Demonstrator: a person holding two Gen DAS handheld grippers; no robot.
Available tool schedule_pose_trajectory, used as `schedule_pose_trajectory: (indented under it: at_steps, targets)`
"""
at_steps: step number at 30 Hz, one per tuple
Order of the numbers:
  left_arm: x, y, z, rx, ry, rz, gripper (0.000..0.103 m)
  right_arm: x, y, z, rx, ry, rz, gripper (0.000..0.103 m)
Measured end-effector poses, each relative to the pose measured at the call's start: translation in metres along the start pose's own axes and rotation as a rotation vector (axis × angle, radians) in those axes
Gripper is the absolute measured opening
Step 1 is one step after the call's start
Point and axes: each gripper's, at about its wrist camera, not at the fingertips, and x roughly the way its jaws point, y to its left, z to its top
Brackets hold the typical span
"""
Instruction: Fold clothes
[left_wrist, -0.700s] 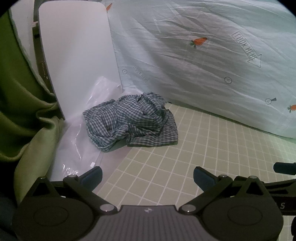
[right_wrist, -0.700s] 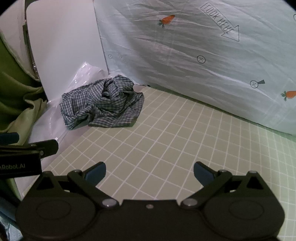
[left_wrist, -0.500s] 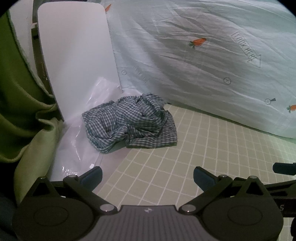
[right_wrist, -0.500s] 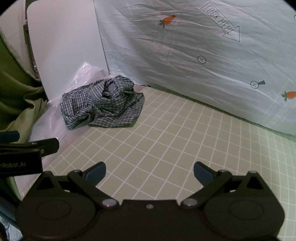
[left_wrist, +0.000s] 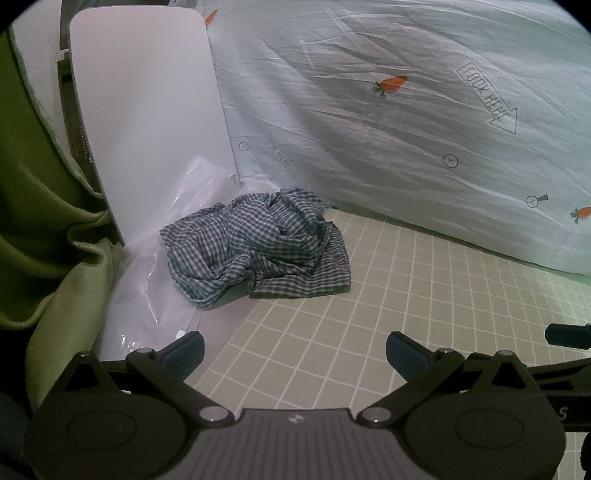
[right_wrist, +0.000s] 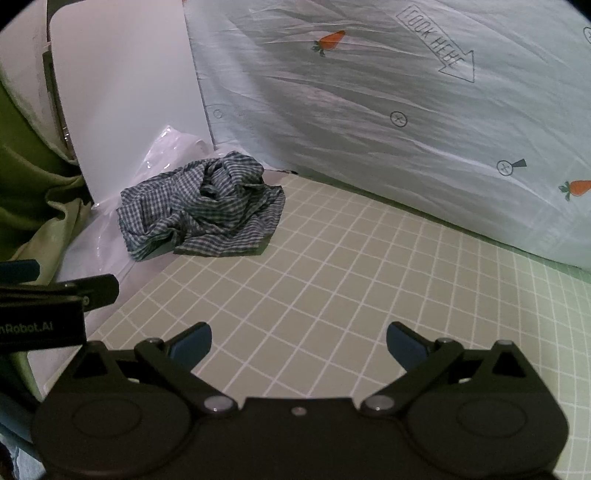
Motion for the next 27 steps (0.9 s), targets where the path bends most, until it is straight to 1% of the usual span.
schedule_pose_trajectory:
  at_steps: [27]
  targets:
    - [0.0037,0.0064,-0.004,-0.003,0.005,0.0,0.103,0.0014,-0.0045,-0.0027,0.006,0.001,0.004,0.102]
